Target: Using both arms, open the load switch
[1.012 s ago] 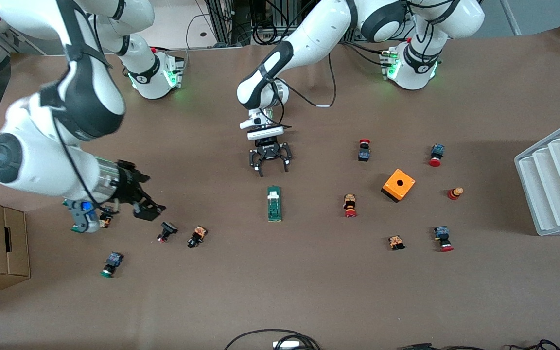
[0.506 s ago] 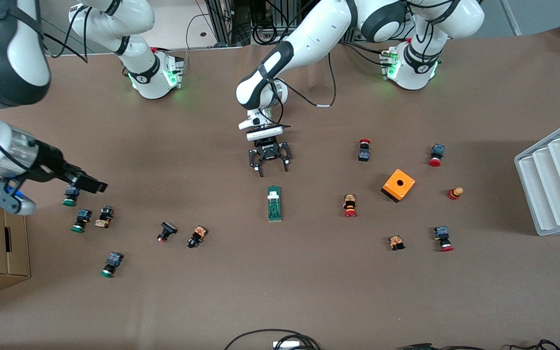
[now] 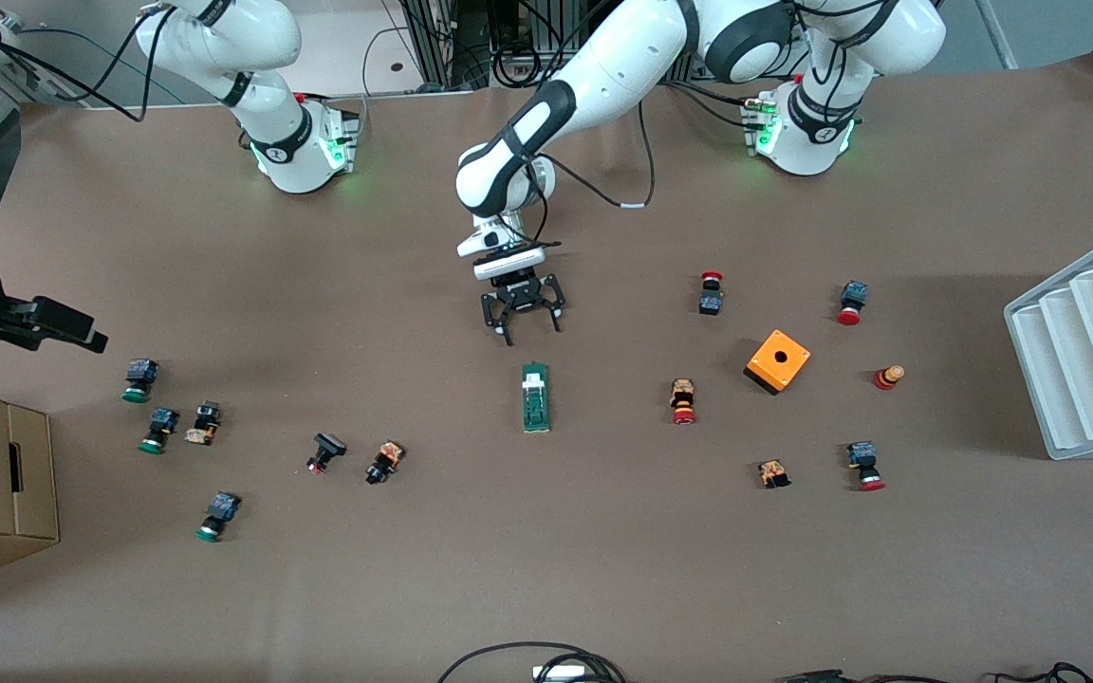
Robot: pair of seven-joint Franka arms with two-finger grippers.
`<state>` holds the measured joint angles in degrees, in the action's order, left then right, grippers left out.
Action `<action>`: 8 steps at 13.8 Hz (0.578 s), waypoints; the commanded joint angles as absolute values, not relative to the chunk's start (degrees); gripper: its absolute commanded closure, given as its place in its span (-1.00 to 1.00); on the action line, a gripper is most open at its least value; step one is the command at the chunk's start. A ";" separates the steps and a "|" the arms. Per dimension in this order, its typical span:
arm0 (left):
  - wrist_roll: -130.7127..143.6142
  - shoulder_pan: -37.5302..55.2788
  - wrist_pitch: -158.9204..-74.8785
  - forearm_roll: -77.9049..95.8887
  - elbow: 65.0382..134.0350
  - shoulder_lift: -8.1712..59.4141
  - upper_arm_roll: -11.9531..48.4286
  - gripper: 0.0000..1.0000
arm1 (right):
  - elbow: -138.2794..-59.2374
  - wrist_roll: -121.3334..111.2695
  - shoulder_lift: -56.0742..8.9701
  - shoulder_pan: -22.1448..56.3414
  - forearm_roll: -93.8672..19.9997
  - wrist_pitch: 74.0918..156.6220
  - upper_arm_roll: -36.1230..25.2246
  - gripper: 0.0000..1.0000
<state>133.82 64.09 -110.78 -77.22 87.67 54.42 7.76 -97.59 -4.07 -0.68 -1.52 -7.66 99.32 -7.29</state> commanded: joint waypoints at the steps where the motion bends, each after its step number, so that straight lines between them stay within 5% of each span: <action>1: 132.10 63.72 -110.92 -75.85 87.27 53.18 8.00 -1.00 | -102.21 -5.98 2.02 -1.14 -3.54 104.22 -7.03 -1.00; 8: 123.49 62.58 -110.92 -71.37 86.49 51.59 8.09 -1.00 | -102.92 -6.15 1.14 -0.79 -0.88 107.05 -6.94 -1.00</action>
